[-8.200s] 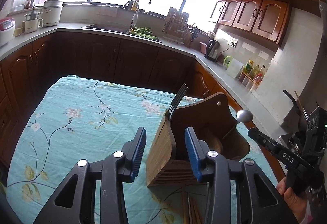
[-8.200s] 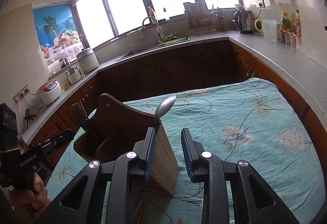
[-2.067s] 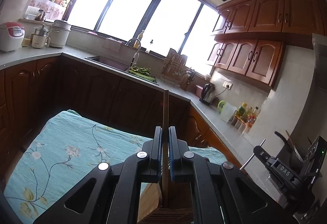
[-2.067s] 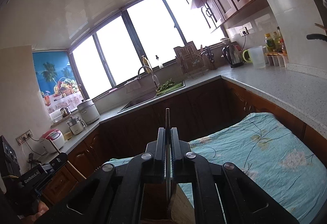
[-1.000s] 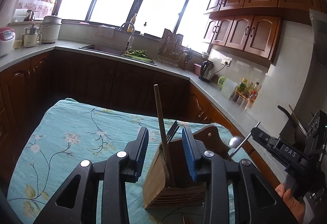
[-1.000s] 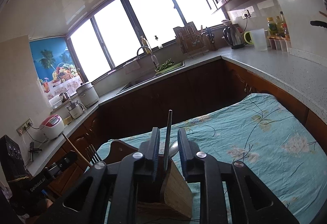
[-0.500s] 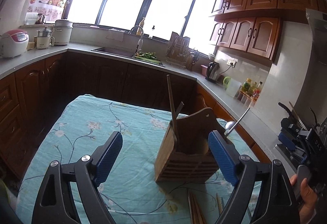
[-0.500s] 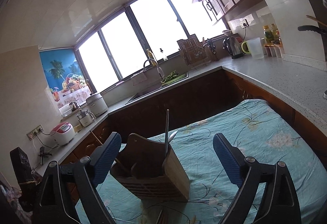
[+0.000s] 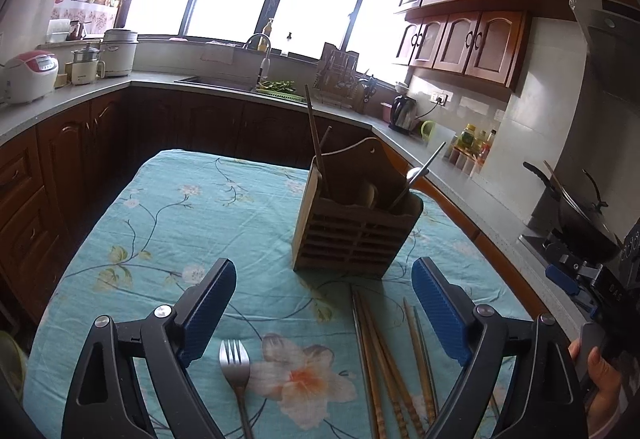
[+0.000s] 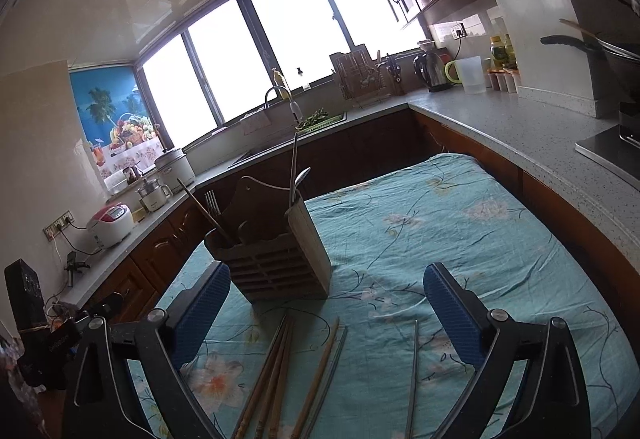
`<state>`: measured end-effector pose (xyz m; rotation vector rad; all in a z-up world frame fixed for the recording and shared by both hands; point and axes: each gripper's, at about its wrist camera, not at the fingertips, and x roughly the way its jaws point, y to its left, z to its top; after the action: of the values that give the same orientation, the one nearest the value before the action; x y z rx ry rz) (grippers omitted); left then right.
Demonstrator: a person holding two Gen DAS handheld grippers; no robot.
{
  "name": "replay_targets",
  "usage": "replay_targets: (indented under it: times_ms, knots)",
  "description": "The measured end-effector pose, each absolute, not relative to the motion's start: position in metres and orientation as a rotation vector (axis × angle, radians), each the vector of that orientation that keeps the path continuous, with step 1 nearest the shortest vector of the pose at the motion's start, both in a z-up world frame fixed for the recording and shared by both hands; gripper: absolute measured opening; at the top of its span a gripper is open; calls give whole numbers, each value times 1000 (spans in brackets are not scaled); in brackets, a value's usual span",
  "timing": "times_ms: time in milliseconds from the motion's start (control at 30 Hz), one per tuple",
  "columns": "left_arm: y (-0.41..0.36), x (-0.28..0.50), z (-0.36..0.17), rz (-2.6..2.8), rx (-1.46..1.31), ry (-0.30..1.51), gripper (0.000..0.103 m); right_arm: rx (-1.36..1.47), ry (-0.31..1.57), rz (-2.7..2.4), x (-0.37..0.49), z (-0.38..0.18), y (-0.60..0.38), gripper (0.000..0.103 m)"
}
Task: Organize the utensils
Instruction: 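Move both open grippers back over the remaining chopsticks, then grasp a metal chopstick with the left gripper while the right grasps another metal chopstick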
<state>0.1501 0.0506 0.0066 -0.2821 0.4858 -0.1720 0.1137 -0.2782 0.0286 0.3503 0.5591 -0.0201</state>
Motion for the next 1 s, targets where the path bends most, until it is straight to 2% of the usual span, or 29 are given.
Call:
replay_targets:
  times_ms: [367, 767, 1000]
  knots:
    - [39, 142, -1, -152, -257, 609, 90, 324, 657, -40, 83, 0, -278, 98]
    - [16, 177, 2, -162, -169, 738, 88, 331, 720, -36, 92, -16, -282, 98]
    - [6, 203, -5, -176, -122, 800, 84, 331, 745, -43, 101, -24, -284, 98]
